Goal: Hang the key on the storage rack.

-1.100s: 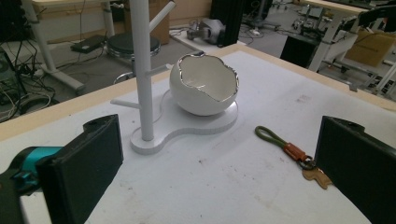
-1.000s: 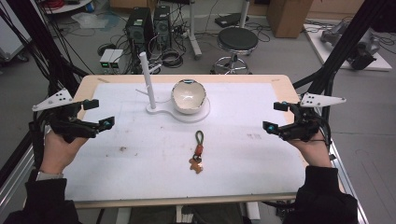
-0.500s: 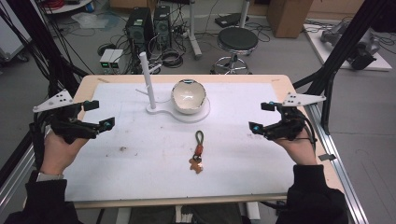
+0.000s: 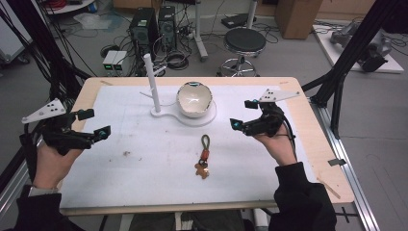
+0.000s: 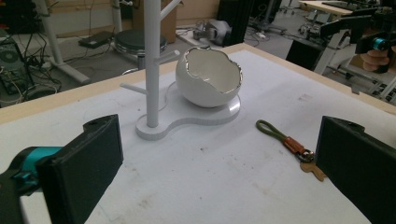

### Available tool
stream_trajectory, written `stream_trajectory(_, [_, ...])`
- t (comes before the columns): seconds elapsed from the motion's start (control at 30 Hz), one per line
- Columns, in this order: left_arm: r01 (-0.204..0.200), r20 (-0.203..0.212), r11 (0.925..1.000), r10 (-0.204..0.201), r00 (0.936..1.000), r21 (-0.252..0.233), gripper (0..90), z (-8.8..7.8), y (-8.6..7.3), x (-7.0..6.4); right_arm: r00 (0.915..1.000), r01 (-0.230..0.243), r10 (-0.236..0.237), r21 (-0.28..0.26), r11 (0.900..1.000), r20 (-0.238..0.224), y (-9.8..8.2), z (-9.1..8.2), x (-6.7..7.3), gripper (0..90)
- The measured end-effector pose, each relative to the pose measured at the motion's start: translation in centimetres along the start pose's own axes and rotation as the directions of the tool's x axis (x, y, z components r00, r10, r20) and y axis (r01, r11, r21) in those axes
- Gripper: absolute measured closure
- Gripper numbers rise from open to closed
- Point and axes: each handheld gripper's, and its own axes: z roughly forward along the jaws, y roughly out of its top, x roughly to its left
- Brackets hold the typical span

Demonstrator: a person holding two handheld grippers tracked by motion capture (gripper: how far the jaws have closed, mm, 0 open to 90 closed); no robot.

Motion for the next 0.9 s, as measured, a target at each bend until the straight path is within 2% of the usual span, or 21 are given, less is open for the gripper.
stream_trajectory(0.23, [0.005,-0.01,1.0,-0.005,0.9999,-0.004,1.7,-0.7,-0.2,0.1,1.0,-0.007,0.007,0.002,1.0,0.003,0.1,0.8,0.0,3.1])
stream_trajectory(0.33, [0.005,-0.014,1.0,-0.005,0.9999,-0.002,1.7,-0.8,-0.2,0.1,0.9996,-0.027,0.027,0.005,1.0,0.007,0.0,1.5,0.1,3.1])
stream_trajectory(0.37, [0.006,-0.016,1.0,-0.006,0.9999,-0.003,1.7,-0.7,-0.3,0.1,0.999,-0.043,0.043,0.014,0.999,0.01,-0.2,2.2,0.2,3.1])
stream_trajectory(0.43, [0.005,-0.014,1.0,-0.005,0.9999,0.004,1.7,-0.5,-0.3,0.1,0.999,-0.043,0.042,0.023,0.999,0.017,-0.5,2.7,0.4,3.1])
stream_trajectory(0.47, [0.003,-0.013,1.0,-0.003,0.9999,0.008,1.7,-0.4,-0.4,0.1,0.9992,-0.023,0.022,0.042,0.999,0.033,-1.1,3.8,0.5,3.1])
stream_trajectory(0.5, [0.004,-0.011,0.9999,-0.004,0.9999,0.012,1.7,-0.3,-0.4,0.1,0.9992,-0.023,0.022,0.042,0.999,0.033,-1.1,3.8,0.5,3.1])
stream_trajectory(0.53, [0.001,-0.01,0.9999,-0.001,1.0,0.016,1.7,-0.2,-0.4,0.1,0.9989,-0.018,0.014,0.079,0.997,0.044,-2.0,5.0,0.5,3.1])
stream_trajectory(0.6, [0.006,-0.007,0.9998,-0.006,1.0,0.019,1.7,0.0,-0.5,0.0,0.9983,-0.015,0.009,0.106,0.994,0.057,-3.0,6.2,0.4,3.1])
stream_trajectory(0.63, [0.005,-0.004,0.9998,-0.004,1.0,0.02,1.7,0.0,-0.5,0.1,0.9983,-0.015,0.009,0.106,0.994,0.057,-3.0,6.2,0.4,3.1])
stream_trajectory(0.67, [0.005,-0.002,0.9997,-0.005,1.0,0.023,1.7,0.1,-0.5,0.1,0.9968,-0.017,0.003,0.172,0.985,0.079,-3.6,7.6,0.4,3.1])
stream_trajectory(0.73, [0.008,-0.001,0.9996,-0.008,1.0,0.027,1.7,0.3,-0.6,0.1,0.9946,-0.004,-0.018,0.206,0.979,0.102,-4.0,8.9,0.7,3.1])
stream_trajectory(0.83, [0.012,-0.002,0.9995,-0.012,0.9999,0.031,1.7,0.3,-0.7,0.1,0.9868,0.051,-0.086,0.236,0.97,0.137,-4.6,10.7,1.6,3.2])
stream_trajectory(0.9, [0.013,-0.001,0.9994,-0.013,0.9999,0.033,1.7,0.4,-0.7,0.1,0.9797,0.068,-0.112,0.249,0.966,0.166,-5.0,11.7,1.8,3.2])
